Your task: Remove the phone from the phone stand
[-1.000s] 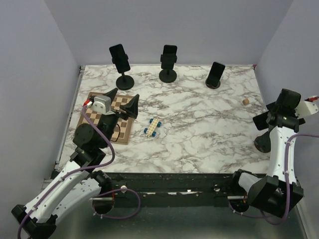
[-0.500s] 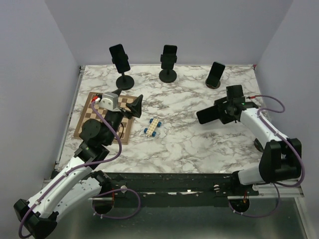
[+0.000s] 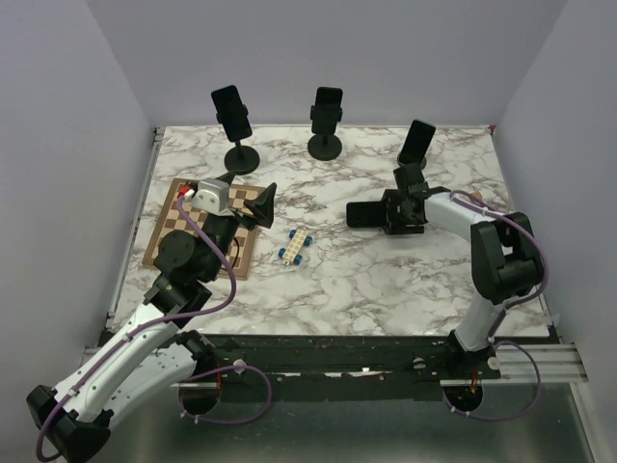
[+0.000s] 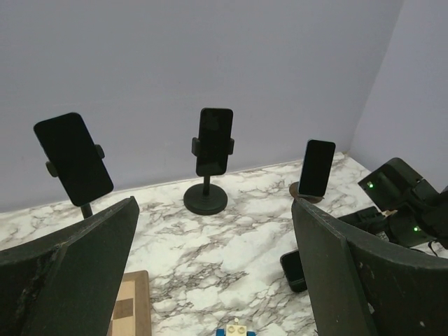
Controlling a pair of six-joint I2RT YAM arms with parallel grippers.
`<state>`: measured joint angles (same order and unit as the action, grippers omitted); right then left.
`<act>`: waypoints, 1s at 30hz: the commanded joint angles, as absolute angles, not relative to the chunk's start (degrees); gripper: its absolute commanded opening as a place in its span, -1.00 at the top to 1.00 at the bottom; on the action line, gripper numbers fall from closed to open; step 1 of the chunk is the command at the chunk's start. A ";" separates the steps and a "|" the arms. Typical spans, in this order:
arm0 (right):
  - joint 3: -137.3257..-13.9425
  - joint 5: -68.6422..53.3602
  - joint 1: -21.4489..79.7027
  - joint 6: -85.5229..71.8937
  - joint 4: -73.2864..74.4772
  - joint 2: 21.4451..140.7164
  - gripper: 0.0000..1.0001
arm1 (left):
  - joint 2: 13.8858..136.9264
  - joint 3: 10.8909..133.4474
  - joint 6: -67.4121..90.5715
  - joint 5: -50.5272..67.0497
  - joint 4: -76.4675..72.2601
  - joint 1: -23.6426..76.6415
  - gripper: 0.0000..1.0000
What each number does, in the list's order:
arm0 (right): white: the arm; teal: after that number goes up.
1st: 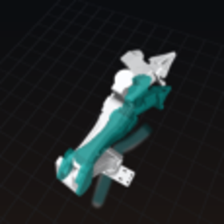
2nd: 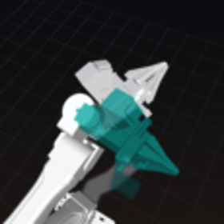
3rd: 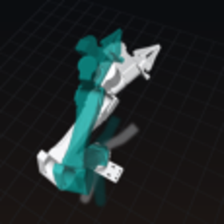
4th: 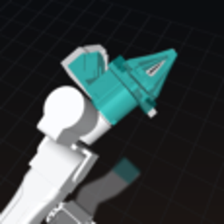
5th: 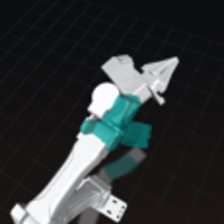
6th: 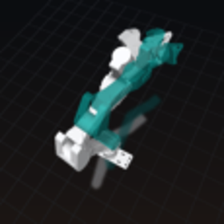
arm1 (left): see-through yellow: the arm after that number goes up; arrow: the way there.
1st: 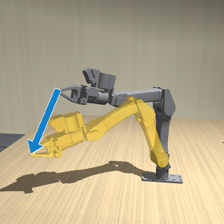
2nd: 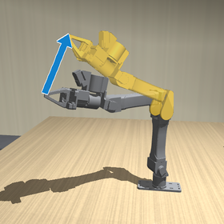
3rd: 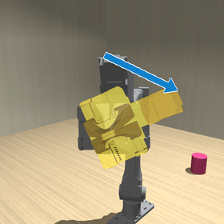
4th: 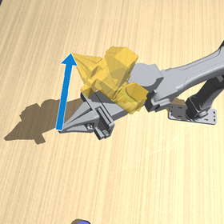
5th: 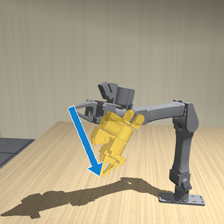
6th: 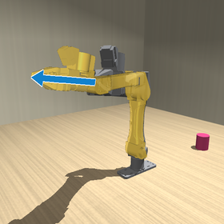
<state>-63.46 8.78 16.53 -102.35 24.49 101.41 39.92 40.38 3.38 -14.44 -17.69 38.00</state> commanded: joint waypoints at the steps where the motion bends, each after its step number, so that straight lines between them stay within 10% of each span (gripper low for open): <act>1: -68.79 7.99 17.40 -109.00 23.31 104.48 0.99 | 40.47 40.34 3.11 -13.65 -18.83 38.07 -0.97; 13: -70.11 6.69 18.76 -110.14 19.38 112.66 0.94 | 42.39 40.94 5.03 -11.92 -18.31 37.31 -0.97; 30: -76.40 7.86 21.09 -105.81 20.09 118.64 0.32 | 43.07 41.57 6.15 -11.25 -17.67 36.08 -0.97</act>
<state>-77.19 6.83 20.34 -107.37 18.00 116.01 43.20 40.38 5.50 -12.62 -17.43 36.53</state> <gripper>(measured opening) 0.795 0.987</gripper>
